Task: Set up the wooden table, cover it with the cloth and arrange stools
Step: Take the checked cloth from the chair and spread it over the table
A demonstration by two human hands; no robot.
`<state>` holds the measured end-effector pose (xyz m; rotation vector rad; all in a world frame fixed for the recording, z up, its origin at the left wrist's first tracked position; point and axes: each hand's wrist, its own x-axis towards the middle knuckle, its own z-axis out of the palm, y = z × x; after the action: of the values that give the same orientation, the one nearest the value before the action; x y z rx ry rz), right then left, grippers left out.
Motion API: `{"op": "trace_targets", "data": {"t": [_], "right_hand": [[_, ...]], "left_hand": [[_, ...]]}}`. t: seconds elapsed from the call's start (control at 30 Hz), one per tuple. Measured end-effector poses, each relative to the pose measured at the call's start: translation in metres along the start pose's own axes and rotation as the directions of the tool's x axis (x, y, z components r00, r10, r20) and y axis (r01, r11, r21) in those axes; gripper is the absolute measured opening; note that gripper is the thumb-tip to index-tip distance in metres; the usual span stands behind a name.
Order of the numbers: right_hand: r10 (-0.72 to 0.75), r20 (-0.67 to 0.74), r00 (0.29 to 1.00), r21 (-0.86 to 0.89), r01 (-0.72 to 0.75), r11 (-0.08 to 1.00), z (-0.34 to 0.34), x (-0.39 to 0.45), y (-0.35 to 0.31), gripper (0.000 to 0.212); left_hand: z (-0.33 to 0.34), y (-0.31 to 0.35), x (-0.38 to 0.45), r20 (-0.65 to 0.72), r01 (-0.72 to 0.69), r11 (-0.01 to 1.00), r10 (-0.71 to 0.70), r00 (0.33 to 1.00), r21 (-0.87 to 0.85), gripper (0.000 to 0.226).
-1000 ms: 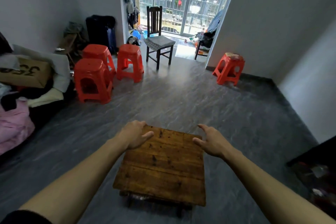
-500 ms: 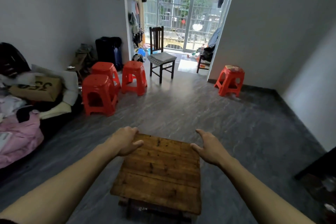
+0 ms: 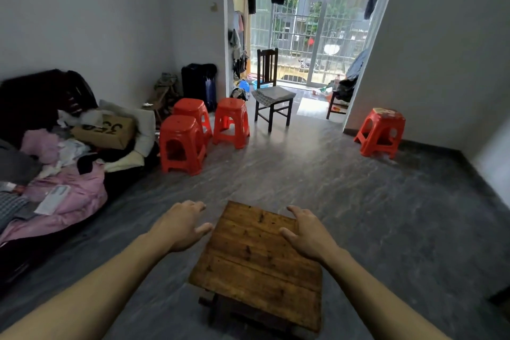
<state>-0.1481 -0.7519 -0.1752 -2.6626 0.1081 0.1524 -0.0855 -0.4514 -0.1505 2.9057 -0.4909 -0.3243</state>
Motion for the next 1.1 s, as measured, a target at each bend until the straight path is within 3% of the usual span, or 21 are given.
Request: {"op": "trace_targets", "data": {"t": [0.57,0.77,0.9,1.1], "right_hand": [[-0.067,0.005,0.998,-0.060,0.067,0.996,0.088,0.133,-0.249,0.068],[-0.023,0.024,0.999,-0.054,0.024,0.998,0.112,0.196,-0.275,0.069],[-0.014,0.050,0.999,-0.009,0.015,1.000,0.131,0.268,-0.287,0.073],[-0.083,0.001,0.997,0.091,0.083,0.992,0.128,0.379,-0.302,0.070]], "left_hand": [[-0.053,-0.266,0.016,-0.093,0.074,0.971,-0.097,0.991,-0.226,0.061],[-0.057,-0.309,0.071,-0.119,0.033,0.950,-0.074,0.990,-0.311,0.054],[-0.059,-0.329,0.131,-0.027,0.035,0.973,-0.042,0.999,-0.228,0.058],[-0.098,-0.354,0.240,-0.003,0.051,0.993,-0.051,0.999,-0.103,0.063]]}}
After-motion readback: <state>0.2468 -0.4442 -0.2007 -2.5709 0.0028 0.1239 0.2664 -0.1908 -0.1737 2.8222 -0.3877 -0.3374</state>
